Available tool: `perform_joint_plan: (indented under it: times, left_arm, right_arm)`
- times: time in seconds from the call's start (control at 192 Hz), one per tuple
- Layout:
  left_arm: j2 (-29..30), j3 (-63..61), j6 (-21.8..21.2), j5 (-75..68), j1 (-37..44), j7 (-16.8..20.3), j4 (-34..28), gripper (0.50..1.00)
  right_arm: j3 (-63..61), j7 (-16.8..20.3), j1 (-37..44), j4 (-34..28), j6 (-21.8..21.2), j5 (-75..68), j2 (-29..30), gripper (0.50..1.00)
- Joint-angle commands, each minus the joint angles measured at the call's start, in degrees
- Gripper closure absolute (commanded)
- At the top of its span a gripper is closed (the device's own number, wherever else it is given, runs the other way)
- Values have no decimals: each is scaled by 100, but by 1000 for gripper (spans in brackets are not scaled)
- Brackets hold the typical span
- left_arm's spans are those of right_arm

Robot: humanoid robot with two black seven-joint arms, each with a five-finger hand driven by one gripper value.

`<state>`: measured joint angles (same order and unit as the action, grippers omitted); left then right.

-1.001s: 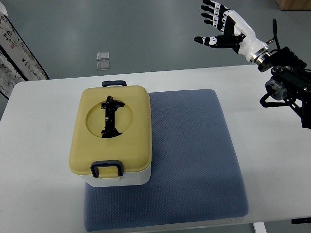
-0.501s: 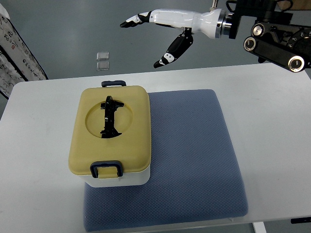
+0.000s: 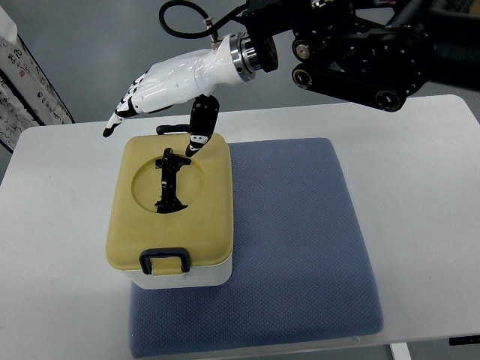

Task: Open white storage box with right hand
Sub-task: 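Lower the right hand onto the lid and grasp the black handle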

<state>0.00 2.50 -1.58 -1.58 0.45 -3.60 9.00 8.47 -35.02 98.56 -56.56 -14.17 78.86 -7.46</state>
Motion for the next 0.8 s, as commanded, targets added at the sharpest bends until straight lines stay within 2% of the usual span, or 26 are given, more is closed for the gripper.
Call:
perform_joint_plan:
  times: [0.0,0.266,0.37,0.428,0.542,0.662,0.694,0.746,0.793]
  left_arm:
    - [0,-4,0,0,-1,0,-3,500]
    - [0,-4,0,0,-1,0,-3,500]
    - [0,-4,0,0,-1,0,-3,500]
    - [0,-4,0,0,-1,0,6,500]
    - [0,-4,0,0,-1,0,-3,500]
    - [0,-4,0,0,-1,0,6,500]
    - [0,-4,0,0,-1,0,6,500]
    - [0,5,0,0,-1,0,6,500]
    - [0,-4,0,0,-1,0,-3,500]
  right_arm:
    - [146,2,-12,-48,-16,235,61,587]
    - [181,2,-170,-119,11,331,184,603]
    - [181,2,-188,-119,19,331,201,644]
    - [173,2,-197,-119,28,323,201,691]
    - [173,2,-214,-119,46,331,201,732]
    - [164,2,-241,-119,54,331,201,746]
    - [164,2,-241,-119,54,323,201,775]
    - [155,2,-249,-119,54,323,201,785]
    - [146,2,-249,-119,54,323,201,820]
